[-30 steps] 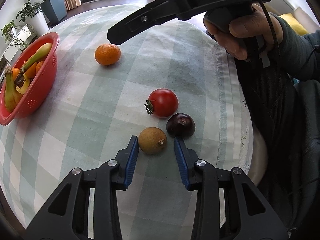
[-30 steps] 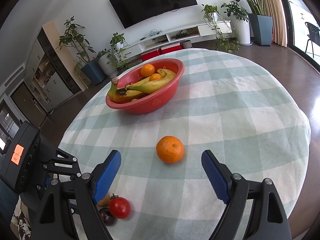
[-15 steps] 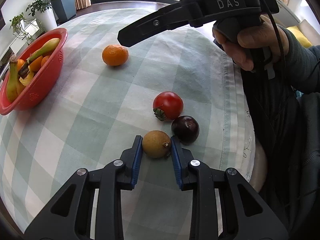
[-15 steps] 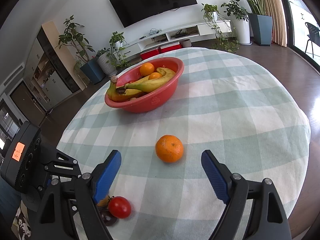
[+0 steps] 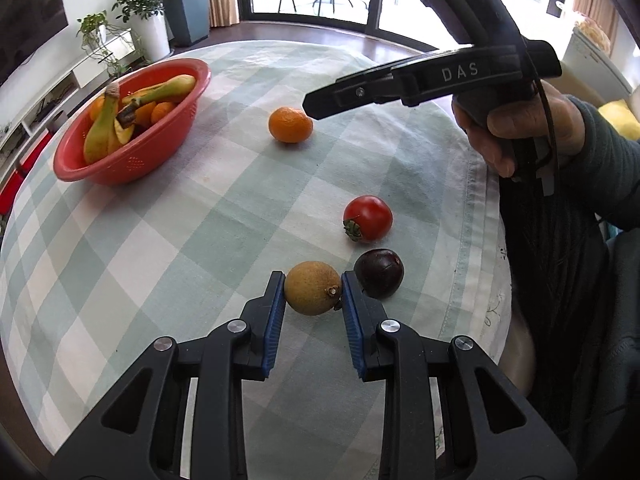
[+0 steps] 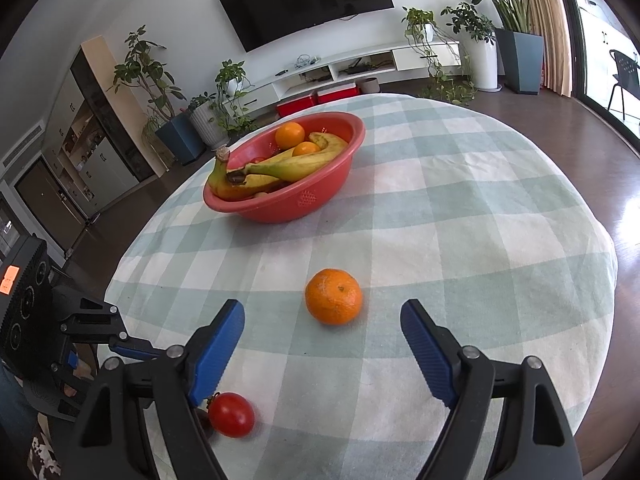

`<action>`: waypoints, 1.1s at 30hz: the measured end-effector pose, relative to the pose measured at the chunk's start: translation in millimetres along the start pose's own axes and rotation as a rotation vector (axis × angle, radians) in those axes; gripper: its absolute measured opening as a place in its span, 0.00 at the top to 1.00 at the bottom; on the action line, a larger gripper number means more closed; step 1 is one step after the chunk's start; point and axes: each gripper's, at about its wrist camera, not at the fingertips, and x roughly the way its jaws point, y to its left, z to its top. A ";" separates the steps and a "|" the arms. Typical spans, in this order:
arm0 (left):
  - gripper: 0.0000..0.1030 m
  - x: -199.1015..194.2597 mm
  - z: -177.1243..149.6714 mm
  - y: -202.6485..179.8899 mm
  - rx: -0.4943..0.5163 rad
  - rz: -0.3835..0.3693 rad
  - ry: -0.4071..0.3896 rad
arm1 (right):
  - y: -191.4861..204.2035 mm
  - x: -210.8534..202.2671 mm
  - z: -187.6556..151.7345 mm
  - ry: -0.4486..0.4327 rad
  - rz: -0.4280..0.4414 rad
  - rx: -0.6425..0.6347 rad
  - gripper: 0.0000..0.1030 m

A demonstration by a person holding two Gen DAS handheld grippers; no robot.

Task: Organize fruits
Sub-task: 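Lift the brown fruit with the left tool while the right tool grasps the mandarin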

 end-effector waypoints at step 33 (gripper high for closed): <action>0.75 -38.0 -24.4 13.5 -0.287 0.029 -0.230 | 6.9 49.3 11.7 0.142 -0.119 -0.098 0.55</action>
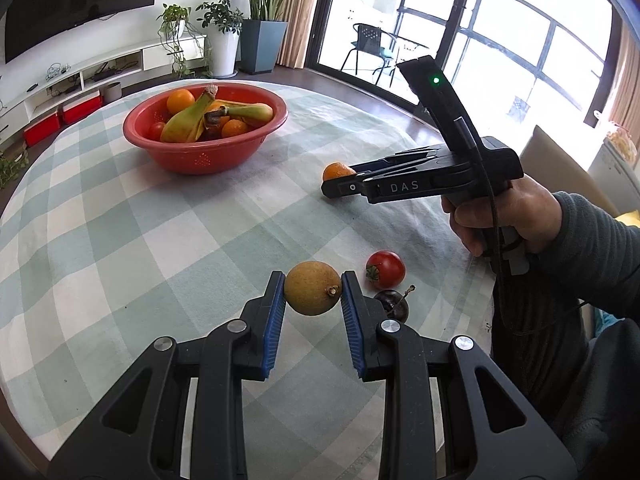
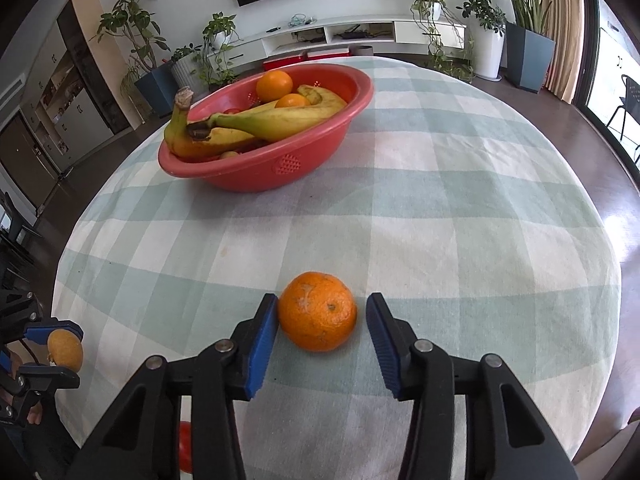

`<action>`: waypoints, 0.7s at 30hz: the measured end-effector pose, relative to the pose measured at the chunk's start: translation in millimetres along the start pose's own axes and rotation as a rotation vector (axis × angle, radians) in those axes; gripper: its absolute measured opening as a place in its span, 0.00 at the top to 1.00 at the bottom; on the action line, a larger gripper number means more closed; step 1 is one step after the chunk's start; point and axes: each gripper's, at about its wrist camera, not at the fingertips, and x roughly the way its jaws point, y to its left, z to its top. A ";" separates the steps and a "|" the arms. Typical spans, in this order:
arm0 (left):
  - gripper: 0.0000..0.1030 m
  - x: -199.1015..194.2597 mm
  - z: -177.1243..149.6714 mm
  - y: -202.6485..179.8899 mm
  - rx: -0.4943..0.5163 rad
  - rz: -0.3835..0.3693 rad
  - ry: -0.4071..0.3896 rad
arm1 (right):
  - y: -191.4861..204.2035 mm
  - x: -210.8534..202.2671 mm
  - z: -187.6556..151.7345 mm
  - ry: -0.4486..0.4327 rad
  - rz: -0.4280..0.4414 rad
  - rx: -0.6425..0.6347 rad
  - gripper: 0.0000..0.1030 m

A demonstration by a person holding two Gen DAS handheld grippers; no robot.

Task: Organize fruits
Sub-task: 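Lift the brown fruit with the left tool while the right tool grasps the mandarin, then carry both fruits into the red bowl and open both tools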

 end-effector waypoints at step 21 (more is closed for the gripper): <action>0.75 -23.6 28.1 34.7 -0.102 0.091 -0.090 | -10.8 -56.1 31.3 -0.153 0.073 0.048 0.62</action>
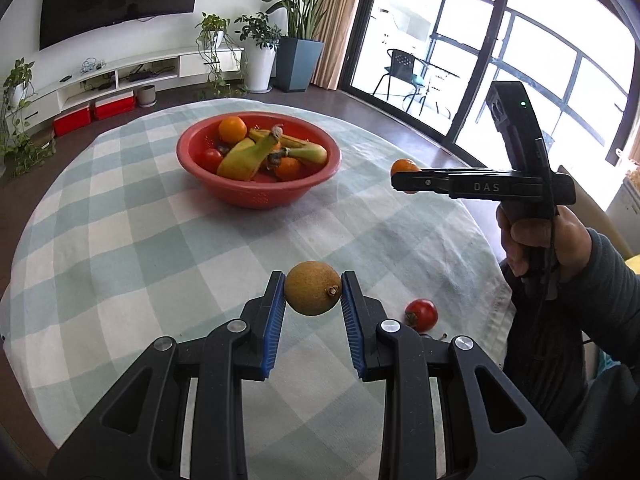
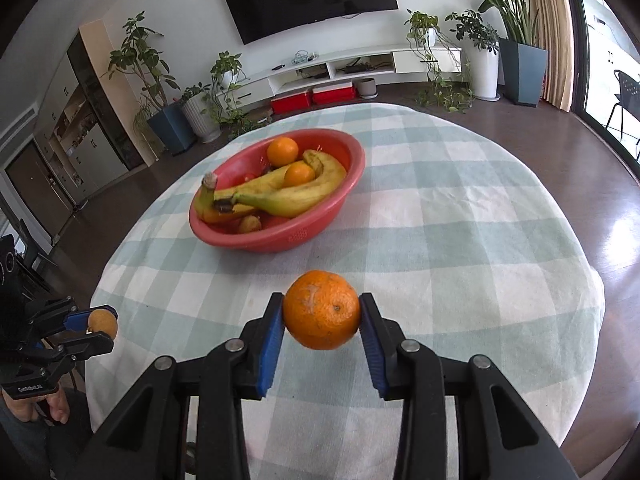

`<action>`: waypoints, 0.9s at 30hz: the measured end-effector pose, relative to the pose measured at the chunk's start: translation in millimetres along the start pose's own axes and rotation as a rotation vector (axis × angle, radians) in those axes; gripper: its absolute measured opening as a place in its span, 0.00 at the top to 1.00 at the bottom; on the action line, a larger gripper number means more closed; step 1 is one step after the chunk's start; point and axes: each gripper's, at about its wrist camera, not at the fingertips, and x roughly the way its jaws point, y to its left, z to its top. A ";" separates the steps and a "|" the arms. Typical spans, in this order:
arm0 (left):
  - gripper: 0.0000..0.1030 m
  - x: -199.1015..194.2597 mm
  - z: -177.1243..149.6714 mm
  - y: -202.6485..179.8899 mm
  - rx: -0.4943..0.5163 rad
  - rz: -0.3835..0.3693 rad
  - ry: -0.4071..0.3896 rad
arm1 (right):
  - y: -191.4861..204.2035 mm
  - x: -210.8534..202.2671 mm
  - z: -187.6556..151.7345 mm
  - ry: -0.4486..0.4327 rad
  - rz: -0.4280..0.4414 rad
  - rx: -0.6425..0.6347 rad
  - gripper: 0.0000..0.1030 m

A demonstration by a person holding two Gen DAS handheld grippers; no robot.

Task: Organize fruits
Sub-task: 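Carry both fruits into the red bowl and open both tools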

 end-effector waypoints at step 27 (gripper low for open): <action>0.75 136.2 154.0 71.9 0.053 0.176 0.091 | 34.7 95.3 97.3 0.047 0.016 -0.156 0.62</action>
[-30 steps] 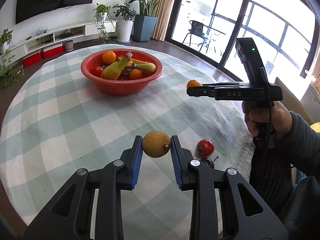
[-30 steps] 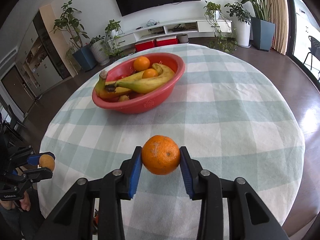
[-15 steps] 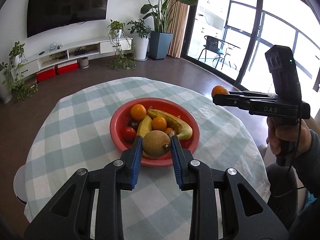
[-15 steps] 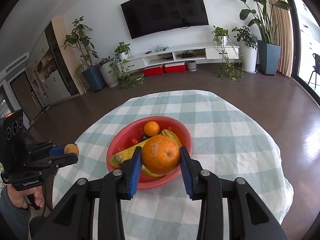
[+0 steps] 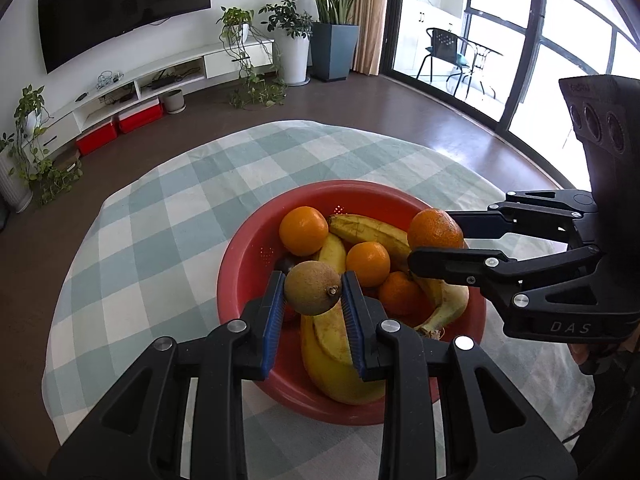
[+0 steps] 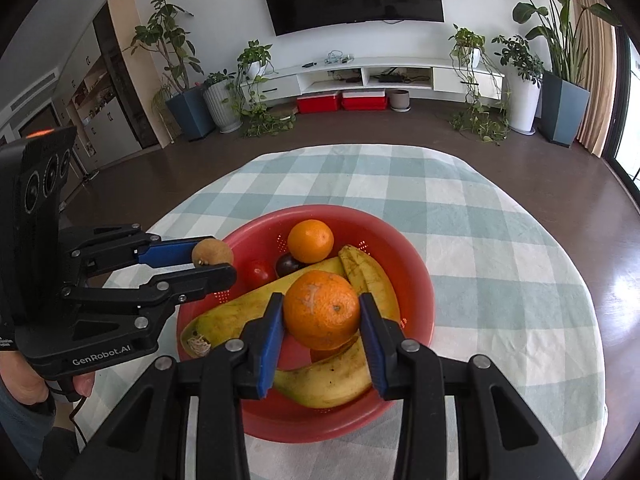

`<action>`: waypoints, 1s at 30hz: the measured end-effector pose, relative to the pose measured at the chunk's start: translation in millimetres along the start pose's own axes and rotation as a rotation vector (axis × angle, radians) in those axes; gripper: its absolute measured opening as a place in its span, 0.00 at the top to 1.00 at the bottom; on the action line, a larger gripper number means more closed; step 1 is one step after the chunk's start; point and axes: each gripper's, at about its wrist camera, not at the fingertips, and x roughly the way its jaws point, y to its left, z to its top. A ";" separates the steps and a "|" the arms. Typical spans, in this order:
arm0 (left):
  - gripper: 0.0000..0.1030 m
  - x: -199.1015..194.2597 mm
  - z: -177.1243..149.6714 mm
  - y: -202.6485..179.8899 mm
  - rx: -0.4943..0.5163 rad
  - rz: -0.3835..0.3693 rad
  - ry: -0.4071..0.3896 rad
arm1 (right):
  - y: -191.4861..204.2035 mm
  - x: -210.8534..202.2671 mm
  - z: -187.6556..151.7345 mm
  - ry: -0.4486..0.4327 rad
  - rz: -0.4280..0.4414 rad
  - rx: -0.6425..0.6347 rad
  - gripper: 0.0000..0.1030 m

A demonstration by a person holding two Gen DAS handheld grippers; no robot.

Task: Organize fruits
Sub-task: 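Carry both fruits into the red bowl and open both tools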

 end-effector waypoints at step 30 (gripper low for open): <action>0.64 19.6 -1.0 2.8 0.004 0.017 0.049 | 1.4 15.1 -13.6 0.028 -0.036 -0.017 0.56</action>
